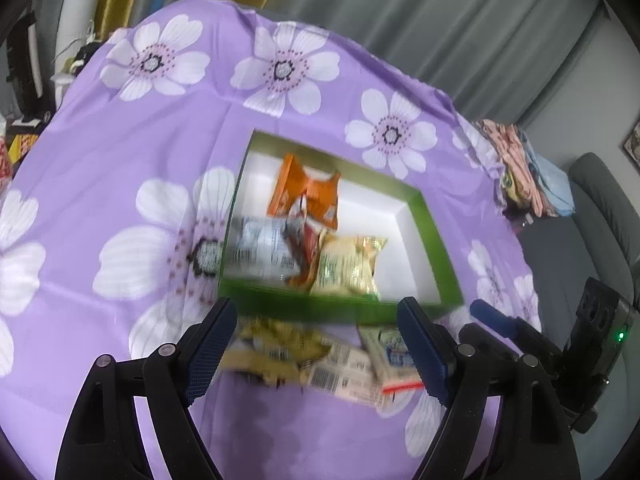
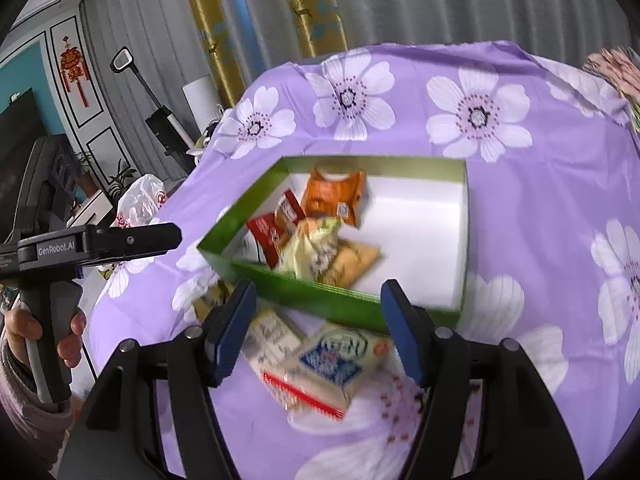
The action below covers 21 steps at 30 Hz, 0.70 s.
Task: Organize snacks
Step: 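Move the right gripper to the white-and-blue biscuit packet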
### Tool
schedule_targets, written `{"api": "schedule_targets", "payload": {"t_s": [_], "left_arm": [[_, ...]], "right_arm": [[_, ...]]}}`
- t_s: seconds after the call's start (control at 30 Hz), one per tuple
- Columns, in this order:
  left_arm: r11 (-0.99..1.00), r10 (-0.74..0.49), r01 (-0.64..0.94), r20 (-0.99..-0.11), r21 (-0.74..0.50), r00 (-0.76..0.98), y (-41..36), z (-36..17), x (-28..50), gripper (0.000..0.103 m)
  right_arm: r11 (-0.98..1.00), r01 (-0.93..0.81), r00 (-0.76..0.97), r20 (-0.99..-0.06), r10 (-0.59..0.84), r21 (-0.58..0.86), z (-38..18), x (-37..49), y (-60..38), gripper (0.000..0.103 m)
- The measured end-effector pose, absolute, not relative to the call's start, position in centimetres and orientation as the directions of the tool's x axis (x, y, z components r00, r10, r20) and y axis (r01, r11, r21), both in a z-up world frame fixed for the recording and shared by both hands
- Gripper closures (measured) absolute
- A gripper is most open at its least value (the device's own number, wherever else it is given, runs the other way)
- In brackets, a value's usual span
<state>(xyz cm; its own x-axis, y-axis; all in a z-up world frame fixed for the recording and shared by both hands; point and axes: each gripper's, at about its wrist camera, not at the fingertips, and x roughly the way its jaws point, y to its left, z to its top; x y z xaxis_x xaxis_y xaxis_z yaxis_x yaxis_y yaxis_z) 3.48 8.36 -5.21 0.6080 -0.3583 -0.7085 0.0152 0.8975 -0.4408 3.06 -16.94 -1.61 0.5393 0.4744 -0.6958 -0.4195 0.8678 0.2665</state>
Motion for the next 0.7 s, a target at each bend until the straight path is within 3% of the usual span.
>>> {"api": "schedule_targets", "payload": {"t_s": [0.37,0.7], "left_arm": [[0.851,-0.465,0.046,-0.710,-0.523,0.529,6.2,-6.3,0.2,0.021],[0.864,-0.463,0.057,-0.743,-0.501,0.483,3.6,-7.0,-0.6,0.021]], "right_arm": [[0.879,-0.358,0.516,-0.717,0.469,0.317,-2.8,0.7,-19.4,0.038],[0.874,-0.345,0.513,-0.711,0.481,0.342,-2.9,0.0,-20.1,0.038]]}}
